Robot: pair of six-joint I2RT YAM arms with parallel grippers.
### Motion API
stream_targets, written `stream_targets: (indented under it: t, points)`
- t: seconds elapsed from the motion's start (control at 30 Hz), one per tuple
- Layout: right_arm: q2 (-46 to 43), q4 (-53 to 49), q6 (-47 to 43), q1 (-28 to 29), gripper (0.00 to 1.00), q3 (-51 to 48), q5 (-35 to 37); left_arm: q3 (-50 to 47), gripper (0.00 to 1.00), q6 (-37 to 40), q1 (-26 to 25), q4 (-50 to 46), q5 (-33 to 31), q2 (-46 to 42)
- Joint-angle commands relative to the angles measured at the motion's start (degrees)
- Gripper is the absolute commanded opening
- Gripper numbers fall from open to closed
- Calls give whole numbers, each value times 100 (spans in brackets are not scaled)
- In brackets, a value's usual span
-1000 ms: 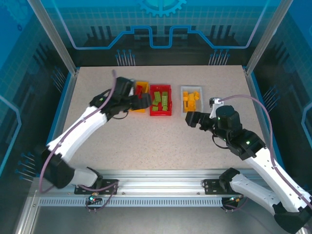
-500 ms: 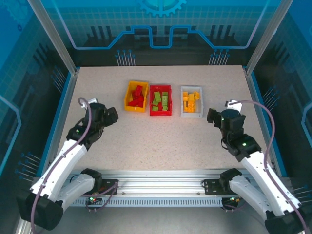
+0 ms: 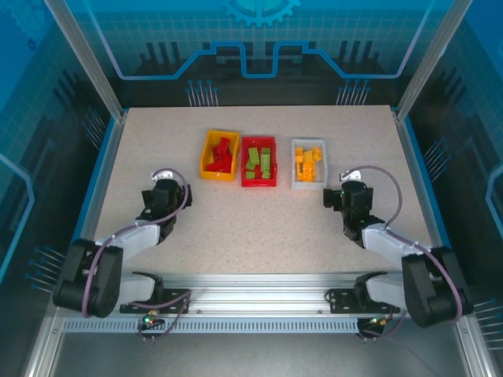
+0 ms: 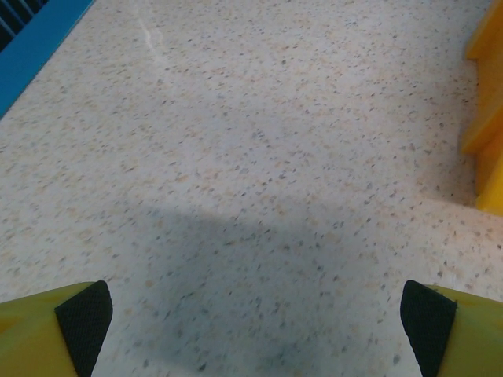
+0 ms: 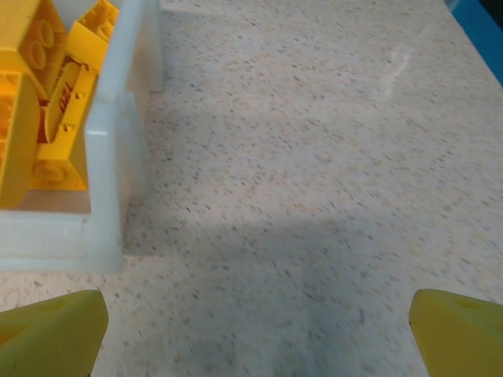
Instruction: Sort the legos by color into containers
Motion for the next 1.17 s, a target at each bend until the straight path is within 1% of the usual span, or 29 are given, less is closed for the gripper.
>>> stream_targets:
  t: [0.0,0.07,0.13,0.2,0.23,0.27,0.33,0.37,0.4,0.47,0.5,0.53,0.57,0.6,0.8,1.13]
  points:
    - [373,1422,-366,-193,100,89,-566,57,99,271,79,1492,267,336]
    - [577,1433,-567,-265,100,245,-639,76,99,484,89,1910,350,566]
    - [686,1763,-719,-355,100,183,-830,56,99,676,111,2215,436,747]
    - [868,2440,-638,-582,100,-88,-1169,-296,99,661,210,3443,409,1198]
    - [960,2738,-560,-699,100,-216,-1296,-406,99,675,248,3697,538,1245]
    - [1083,2988,-481,-809,100,-301,-1479,-411,99,583,265,3419,650,1099]
    - [1335,3289,-420,-895,100,-369,-1590,-513,99,614,304,3806,770,1286]
    - [1488,3444,-433,-931,100,-339,-1632,-568,99,640,310,4197,797,1544]
    - [1444,3010,-428,-972,100,-149,-1786,-656,99,765,310,4624,823,1704]
    - [1518,2649,-492,-955,100,103,-1923,-592,99,663,371,4055,1191,1469]
    - [1521,2617,-495,-944,100,109,-1910,-483,99,726,379,4034,1217,1569]
    - [1518,2633,-494,-948,100,103,-1901,-346,99,673,407,3705,1220,1531]
    - [1521,2616,-503,-943,100,102,-1905,-242,99,538,562,3385,1448,1464]
    - [1514,2618,-516,-922,100,115,-1855,-171,99,403,702,3296,1552,1487]
    - [1546,2499,-637,-782,100,193,-1696,-217,99,321,763,3327,1595,1461]
    - [1545,2508,-647,-764,100,185,-1652,-215,99,328,759,3334,1595,1467]
